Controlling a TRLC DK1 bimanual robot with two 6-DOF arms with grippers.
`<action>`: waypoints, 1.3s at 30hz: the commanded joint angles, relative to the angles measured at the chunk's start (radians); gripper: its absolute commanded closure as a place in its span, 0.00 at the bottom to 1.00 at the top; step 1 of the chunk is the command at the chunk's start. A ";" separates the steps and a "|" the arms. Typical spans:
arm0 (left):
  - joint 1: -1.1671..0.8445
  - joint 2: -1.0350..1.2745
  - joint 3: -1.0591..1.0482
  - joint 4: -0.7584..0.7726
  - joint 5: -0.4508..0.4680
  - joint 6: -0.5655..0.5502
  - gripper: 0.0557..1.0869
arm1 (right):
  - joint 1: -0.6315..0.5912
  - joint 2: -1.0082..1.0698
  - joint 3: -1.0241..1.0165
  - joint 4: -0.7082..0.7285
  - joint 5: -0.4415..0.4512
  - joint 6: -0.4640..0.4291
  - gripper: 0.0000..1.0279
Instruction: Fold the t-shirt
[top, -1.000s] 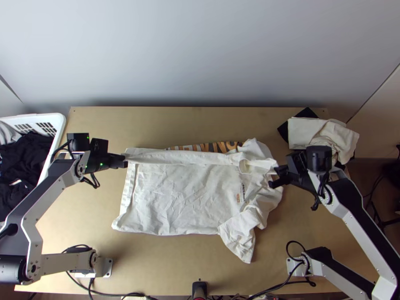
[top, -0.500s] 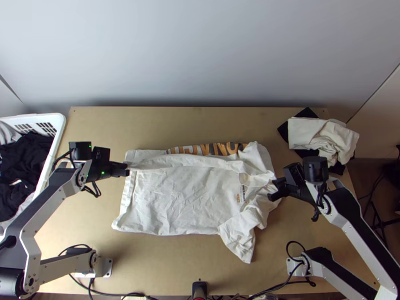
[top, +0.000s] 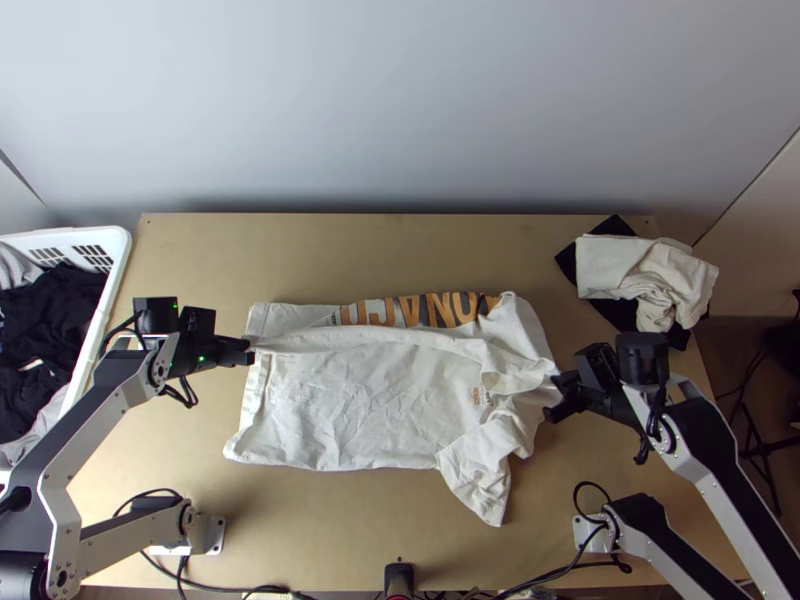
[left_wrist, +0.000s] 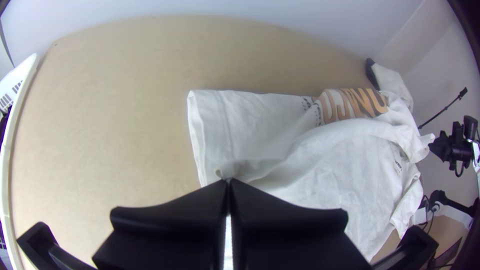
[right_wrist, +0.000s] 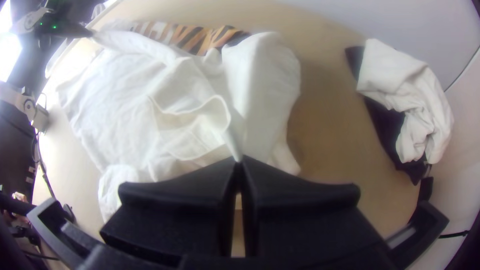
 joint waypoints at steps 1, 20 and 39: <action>0.028 0.001 -0.015 0.007 -0.001 0.014 0.97 | 0.010 -0.071 -0.002 -0.061 0.001 0.000 0.97; 0.018 -0.013 -0.082 0.002 0.001 0.036 0.97 | 0.028 -0.125 -0.059 -0.107 0.003 -0.008 0.97; -0.024 -0.010 -0.133 0.011 -0.010 0.028 0.97 | -0.011 -0.089 -0.077 -0.061 0.004 -0.037 0.97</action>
